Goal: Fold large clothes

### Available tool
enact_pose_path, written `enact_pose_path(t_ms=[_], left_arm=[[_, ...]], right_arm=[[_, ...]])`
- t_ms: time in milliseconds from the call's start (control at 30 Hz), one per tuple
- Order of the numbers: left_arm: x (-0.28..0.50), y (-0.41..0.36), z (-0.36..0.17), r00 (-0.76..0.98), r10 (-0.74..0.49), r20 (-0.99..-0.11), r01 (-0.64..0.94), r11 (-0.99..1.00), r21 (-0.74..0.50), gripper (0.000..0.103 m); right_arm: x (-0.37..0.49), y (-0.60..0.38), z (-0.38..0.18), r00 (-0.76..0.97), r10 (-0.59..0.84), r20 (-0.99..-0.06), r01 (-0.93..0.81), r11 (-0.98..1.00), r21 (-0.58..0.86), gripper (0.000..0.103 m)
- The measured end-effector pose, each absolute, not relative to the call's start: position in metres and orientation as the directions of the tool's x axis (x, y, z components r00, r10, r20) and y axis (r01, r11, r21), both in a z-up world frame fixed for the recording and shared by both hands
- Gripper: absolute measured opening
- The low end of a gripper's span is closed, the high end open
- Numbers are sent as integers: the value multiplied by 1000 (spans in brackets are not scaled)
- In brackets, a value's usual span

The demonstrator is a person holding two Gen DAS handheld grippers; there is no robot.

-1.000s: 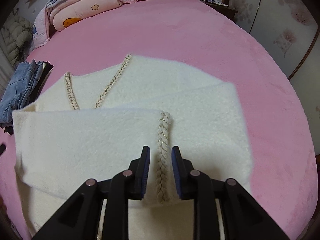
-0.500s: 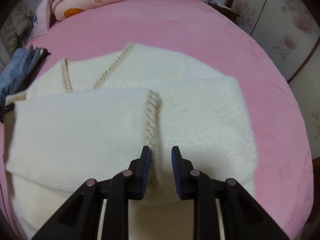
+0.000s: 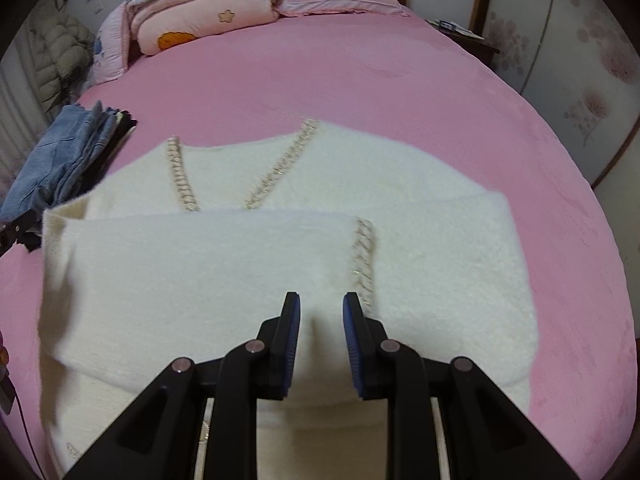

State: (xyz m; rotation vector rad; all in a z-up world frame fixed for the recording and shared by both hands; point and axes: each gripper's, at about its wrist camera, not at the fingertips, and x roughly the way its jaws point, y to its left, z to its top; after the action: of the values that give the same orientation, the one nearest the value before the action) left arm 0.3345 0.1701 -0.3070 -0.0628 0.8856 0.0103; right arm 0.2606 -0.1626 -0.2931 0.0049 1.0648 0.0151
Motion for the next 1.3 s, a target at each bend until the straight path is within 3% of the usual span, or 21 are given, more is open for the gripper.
enact_pose_path(t_ms=[100,267,367,400,467,600,833,967,1067,1133,1200,1300], left_arm=[[361,171,-319,585,-102,-804,-11,991,-134,10],[401,175,-337,545,-187,-817,-55,965,-257,9],[419,195,-370,463,-124,-878,-157,963,-218,6],[421,204,-381,442,-127,-888,-181,957,-227,1],[423,220,-397,426,-165,-889,-199,942,-270,1],[423,204,-409,436,-103,-894,-93,983,-159,1],[419,194,-415,455,-86,-887,-47,992,-120,1],[415,178,-400,450,-22,-893,-28,999,-39,1],[397,161,-374,471,-21,-882,-18,999,-33,28],[375,150,-350,507,-21,-862,-19,999,-35,66],[354,140,-328,537,-16,-844,-33,999,-40,80],[319,125,-293,528,-38,-848,-50,996,-75,80]], right_arm=[[262,-152,-295,487,25,-873,-33,999,11,22],[261,-142,-300,481,41,-876,-49,999,19,22],[260,-141,-307,467,38,-883,-50,999,16,22],[260,-142,-309,463,36,-885,-48,999,15,22],[262,-144,-316,452,26,-891,-40,999,9,22],[267,-152,-329,433,11,-901,-20,1000,2,22],[276,-166,-336,449,7,-893,-7,1000,5,19],[276,-167,-334,438,6,-899,-4,1000,5,19],[271,-169,-324,420,27,-907,-14,1000,23,19],[263,-172,-312,425,48,-904,-25,999,42,19],[252,-178,-292,447,62,-892,-34,998,52,19],[238,-186,-265,469,86,-879,-44,996,74,22]])
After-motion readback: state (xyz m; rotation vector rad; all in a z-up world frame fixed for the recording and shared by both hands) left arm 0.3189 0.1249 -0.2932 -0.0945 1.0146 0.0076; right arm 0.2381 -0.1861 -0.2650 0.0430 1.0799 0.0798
